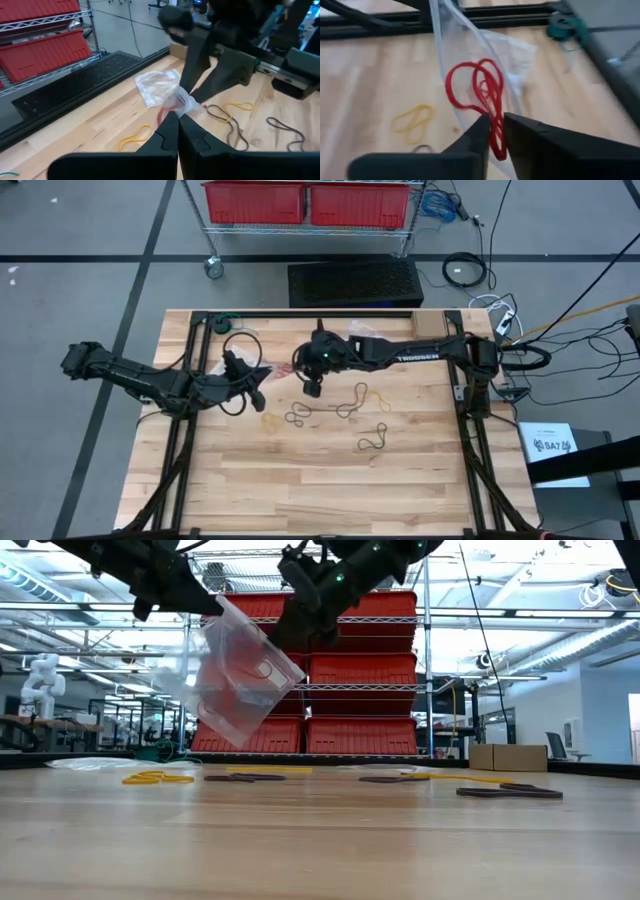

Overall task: Sort rubber bands
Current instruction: Put the red rubber band into the zip bag, then close the zip bag

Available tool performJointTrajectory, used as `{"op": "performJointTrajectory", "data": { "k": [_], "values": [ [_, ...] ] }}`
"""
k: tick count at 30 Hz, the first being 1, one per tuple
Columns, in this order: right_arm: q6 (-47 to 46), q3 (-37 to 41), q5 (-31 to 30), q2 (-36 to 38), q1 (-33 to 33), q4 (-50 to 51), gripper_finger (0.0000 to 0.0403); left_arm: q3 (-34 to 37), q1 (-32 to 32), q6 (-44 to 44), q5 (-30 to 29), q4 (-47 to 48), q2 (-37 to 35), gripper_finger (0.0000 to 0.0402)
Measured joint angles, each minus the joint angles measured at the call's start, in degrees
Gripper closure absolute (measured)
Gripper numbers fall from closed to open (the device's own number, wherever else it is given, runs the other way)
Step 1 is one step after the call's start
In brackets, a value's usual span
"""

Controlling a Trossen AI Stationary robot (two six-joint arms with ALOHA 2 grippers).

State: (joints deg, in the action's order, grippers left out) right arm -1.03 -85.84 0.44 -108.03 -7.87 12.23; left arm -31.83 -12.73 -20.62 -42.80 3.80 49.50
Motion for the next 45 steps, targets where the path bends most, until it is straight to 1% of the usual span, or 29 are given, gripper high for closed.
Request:
{"op": "performJointTrajectory", "data": {
  "k": [3, 9, 12, 15, 21, 24, 31, 34, 36, 38, 39, 42, 45],
  "values": [
    [-1.1, 0.0, 2.5, 0.0, -0.5, 0.0, 0.0315, 0.0, 0.0, 0.0, 0.6, -0.3, 0.0, 0.0402],
    [-1.2, 0.0, 2.9, 0.7, -0.8, 0.4, 0.0255, 0.0, 0.0, 0.1, 2.3, -0.3, 0.0, 0.0402],
    [-1.1, 0.0, 3.0, 1.6, -1.0, 1.0, 0.0239, 0.0, 0.0, 0.2, 2.9, -0.3, 0.2, 0.0402],
    [-0.9, 0.0, 4.3, 2.7, -1.4, 2.3, 0.0234, 0.0, 0.0, 0.2, 2.9, -0.1, 0.8, 0.0401],
    [0.7, 0.0, 4.4, 6.5, -1.9, 6.7, 0.0241, 0.0, 0.1, 0.2, 2.1, -0.4, 3.2, 0.0402],
    [2.6, 0.0, 4.4, 9.5, -2.1, 10.7, 0.0242, 0.0, 0.8, 0.1, 2.0, -0.4, 4.2, 0.0401],
    [7.5, -0.1, 4.0, 18.2, -4.4, 23.9, 0.0243, 0.0, 1.9, 0.6, 2.0, -0.3, 3.7, 0.0402],
    [8.3, 0.0, 4.1, 20.3, -6.4, 29.2, 0.0249, 0.0, 1.9, 2.2, 1.8, -0.3, 2.8, 0.0402],
    [8.3, 1.2, 4.2, 20.9, -7.8, 30.5, 0.0256, 0.0, 2.3, 3.0, 1.8, -0.4, 2.3, 0.0402],
    [8.2, 3.3, 5.2, 21.0, -9.0, 30.4, 0.0269, 0.0, 2.8, 2.9, 1.9, -0.4, 2.2, 0.0401],
    [8.2, 4.8, 6.4, 21.0, -9.5, 29.7, 0.0277, 0.0, 3.0, 2.9, 2.8, -0.2, 2.4, 0.0402],
    [7.1, 10.7, 10.1, 21.0, -9.9, 23.5, 0.0310, 0.0, 3.9, 1.6, 8.3, -0.3, 5.2, 0.0402],
    [3.7, 17.3, 13.4, 21.0, -9.8, 15.2, 0.0348, 0.0, 4.1, 1.1, 13.2, -0.2, 9.4, 0.0401]
  ]
}}
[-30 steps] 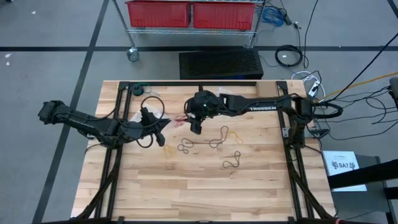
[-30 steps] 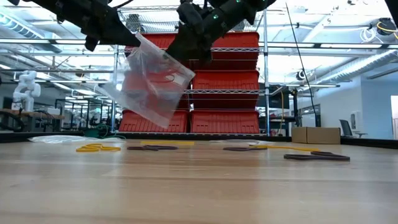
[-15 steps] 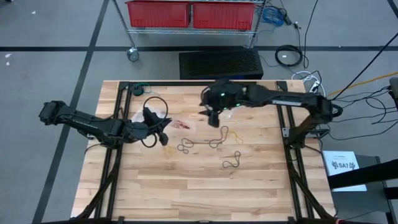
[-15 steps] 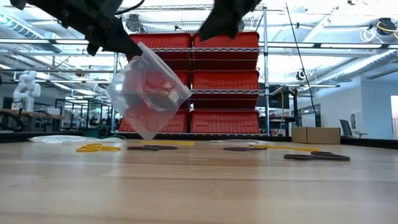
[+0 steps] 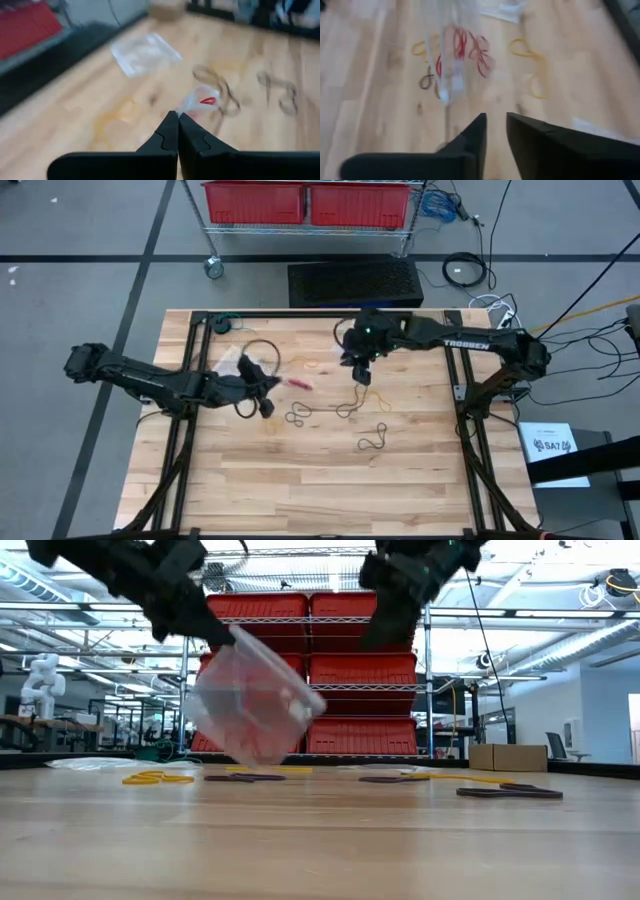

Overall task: Sort rubber bands
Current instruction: Close the zip bag

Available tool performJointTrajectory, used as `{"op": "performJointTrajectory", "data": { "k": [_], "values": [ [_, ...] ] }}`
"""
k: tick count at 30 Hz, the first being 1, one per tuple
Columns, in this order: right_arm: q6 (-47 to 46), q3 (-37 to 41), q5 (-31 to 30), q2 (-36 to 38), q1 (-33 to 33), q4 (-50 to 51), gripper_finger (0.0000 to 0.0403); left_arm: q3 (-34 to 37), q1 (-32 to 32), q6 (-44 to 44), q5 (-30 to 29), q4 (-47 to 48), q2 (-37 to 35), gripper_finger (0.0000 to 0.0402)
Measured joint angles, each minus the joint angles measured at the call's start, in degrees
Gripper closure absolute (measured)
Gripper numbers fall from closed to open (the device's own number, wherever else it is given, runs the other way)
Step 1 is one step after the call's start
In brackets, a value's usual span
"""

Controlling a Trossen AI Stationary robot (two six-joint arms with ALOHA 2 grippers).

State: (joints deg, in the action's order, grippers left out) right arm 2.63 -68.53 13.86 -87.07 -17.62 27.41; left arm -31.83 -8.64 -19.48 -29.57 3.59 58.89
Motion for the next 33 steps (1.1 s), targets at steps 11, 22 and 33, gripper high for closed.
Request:
{"op": "performJointTrajectory", "data": {
  "k": [11, 22, 33],
  "values": [
    [-25.5, 16.1, 5.0, 0.0, 2.9, -23.5, 0.0379, 0.0, 0.0, -1.9, 16.0, -3.2, 10.8, 0.0371],
    [-31.2, 18.2, 5.8, -1.2, 9.2, -28.5, 0.0215, 0.0, 0.0, -0.7, 19.1, -5.4, 9.9, 0.0273],
    [-16.6, 18.3, -7.6, -7.7, 16.2, -29.0, 0.0155, -0.7, 0.0, -0.5, 20.5, -6.1, 6.9, 0.0215]
  ]
}}
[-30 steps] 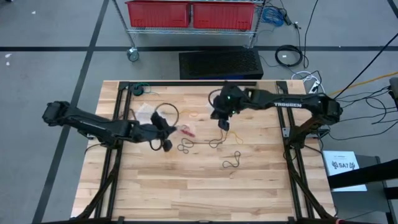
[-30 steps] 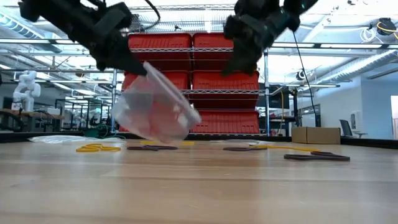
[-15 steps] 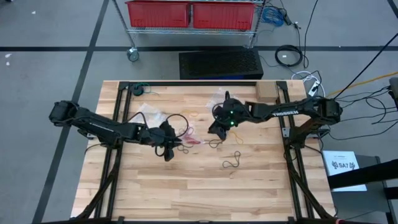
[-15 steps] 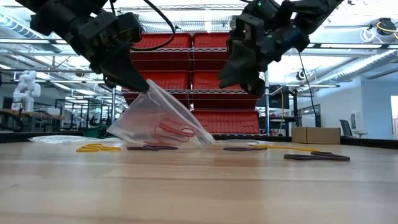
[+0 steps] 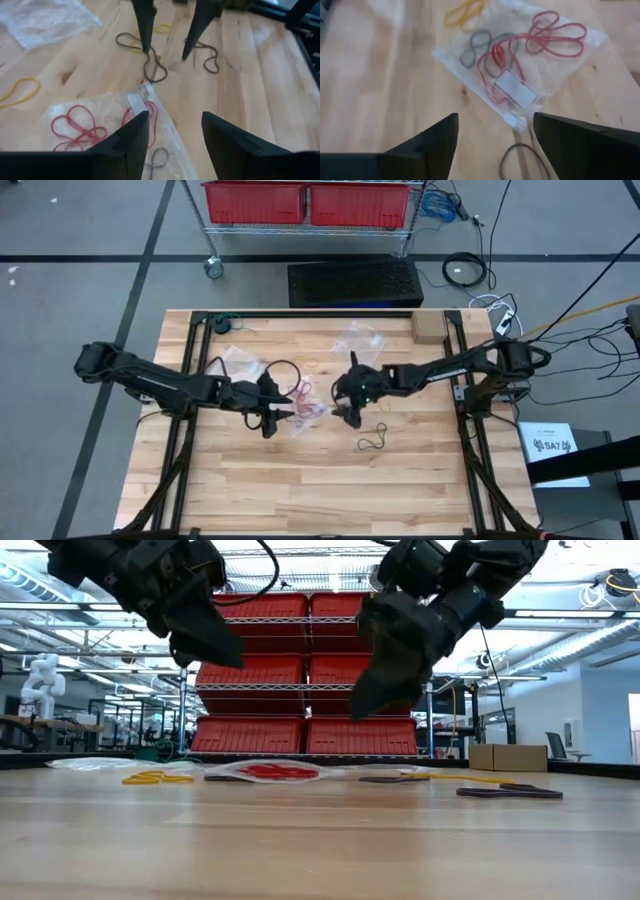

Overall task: Sort rubber bands
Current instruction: Close the zip bag

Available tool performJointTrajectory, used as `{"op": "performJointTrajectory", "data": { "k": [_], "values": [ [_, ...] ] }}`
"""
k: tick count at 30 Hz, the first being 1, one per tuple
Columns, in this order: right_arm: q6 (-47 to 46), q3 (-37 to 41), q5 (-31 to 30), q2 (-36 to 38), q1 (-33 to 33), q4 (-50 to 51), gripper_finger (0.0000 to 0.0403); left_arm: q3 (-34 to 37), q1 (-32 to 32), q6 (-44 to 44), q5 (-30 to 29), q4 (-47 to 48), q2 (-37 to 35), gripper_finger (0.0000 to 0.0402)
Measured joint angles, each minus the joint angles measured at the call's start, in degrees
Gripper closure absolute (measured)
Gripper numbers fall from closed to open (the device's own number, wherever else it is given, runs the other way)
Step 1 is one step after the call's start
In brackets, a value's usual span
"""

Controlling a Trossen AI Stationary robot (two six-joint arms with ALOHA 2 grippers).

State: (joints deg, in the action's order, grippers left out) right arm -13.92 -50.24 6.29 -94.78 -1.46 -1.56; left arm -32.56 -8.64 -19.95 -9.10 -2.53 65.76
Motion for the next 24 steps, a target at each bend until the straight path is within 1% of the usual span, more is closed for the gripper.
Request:
{"op": "performJointTrajectory", "data": {
  "k": [5, 9, 11, 14, 18, 21, 24],
  "values": [
    [8.4, 0.0, -6.8, -3.8, 2.7, -0.8, 0.0173, 0.0, 0.6, 1.3, 0.0, 0.0, -2.0, 0.0214],
    [18.0, 0.0, -14.4, -6.4, 4.5, -1.6, 0.0191, 0.0, 1.5, 1.2, 0.1, 0.1, -2.3, 0.0214],
    [22.7, 0.0, -16.7, -7.6, 5.0, -2.3, 0.0200, 0.0, 2.1, 1.2, 0.8, 0.2, -2.3, 0.0214],
    [26.4, 0.0, -16.9, -9.0, 5.4, -5.1, 0.0215, 0.0, 2.9, 1.2, 1.2, 0.4, -2.3, 0.0214],
    [28.6, 0.0, -16.9, -10.3, 5.4, -8.3, 0.0246, 0.0, 3.9, 1.2, 1.7, 0.4, -2.3, 0.0214],
    [29.5, 0.0, -16.9, -10.2, 5.2, -8.6, 0.0281, 0.0, 4.7, 1.2, 2.8, 0.4, -2.3, 0.0214],
    [29.7, 0.0, -16.7, -10.2, 4.8, -8.2, 0.0327, 0.0, 5.6, 1.3, 3.2, 0.5, -2.3, 0.0214]
  ]
}}
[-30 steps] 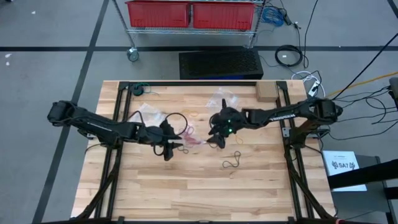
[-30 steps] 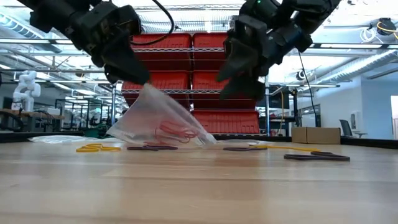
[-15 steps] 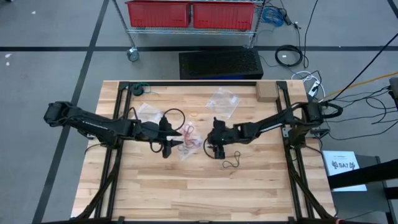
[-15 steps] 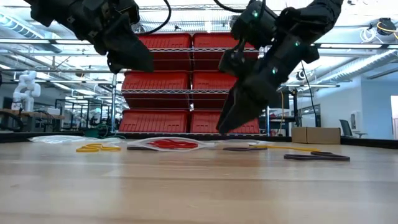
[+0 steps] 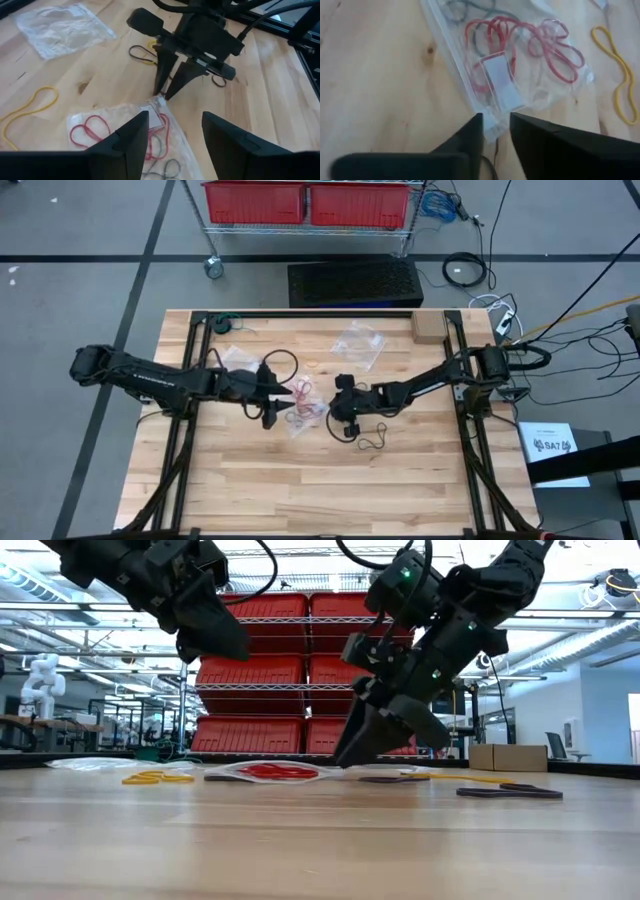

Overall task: Sort rubber bands
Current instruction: Close the zip bag

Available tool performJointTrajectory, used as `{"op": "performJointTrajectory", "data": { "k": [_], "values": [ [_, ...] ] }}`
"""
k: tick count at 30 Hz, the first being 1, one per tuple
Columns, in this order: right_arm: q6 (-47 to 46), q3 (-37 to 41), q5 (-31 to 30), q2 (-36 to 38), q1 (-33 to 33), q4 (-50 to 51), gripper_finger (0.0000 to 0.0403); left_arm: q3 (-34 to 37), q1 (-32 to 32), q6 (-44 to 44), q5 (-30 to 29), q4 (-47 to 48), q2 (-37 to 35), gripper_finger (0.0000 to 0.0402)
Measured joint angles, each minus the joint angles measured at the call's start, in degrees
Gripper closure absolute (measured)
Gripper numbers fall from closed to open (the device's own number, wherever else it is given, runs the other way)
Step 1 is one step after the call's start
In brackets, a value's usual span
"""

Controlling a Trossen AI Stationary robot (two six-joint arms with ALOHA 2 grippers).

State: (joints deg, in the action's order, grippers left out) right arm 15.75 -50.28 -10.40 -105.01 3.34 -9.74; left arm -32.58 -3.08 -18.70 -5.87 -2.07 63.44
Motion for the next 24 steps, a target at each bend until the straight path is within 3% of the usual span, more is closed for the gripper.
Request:
{"op": "performJointTrajectory", "data": {
  "k": [3, 6, 18, 21, 24],
  "values": [
    [0.1, 0.0, 0.3, 0.0, 0.0, 1.5, 0.0363, 0.0, 0.8, 0.0, 0.3, 0.0, 0.0, 0.0214],
    [0.7, 0.0, 0.1, 0.3, 0.8, 1.9, 0.0367, 0.0, 1.5, 0.0, 2.0, 0.0, 0.0, 0.0214],
    [1.1, 0.0, -0.2, -1.1, 0.6, 0.4, 0.0232, 0.0, 2.6, 1.1, 2.8, -0.1, 0.0, 0.0214],
    [4.0, 0.0, -0.2, -2.5, 0.5, -1.3, 0.0229, 0.0, 2.7, 1.1, 2.8, -0.1, 0.0, 0.0214],
    [7.2, -0.1, -0.4, -3.8, 0.5, -3.6, 0.0250, 0.0, 2.7, 1.1, 2.8, 0.0, 0.0, 0.0214]
  ]
}}
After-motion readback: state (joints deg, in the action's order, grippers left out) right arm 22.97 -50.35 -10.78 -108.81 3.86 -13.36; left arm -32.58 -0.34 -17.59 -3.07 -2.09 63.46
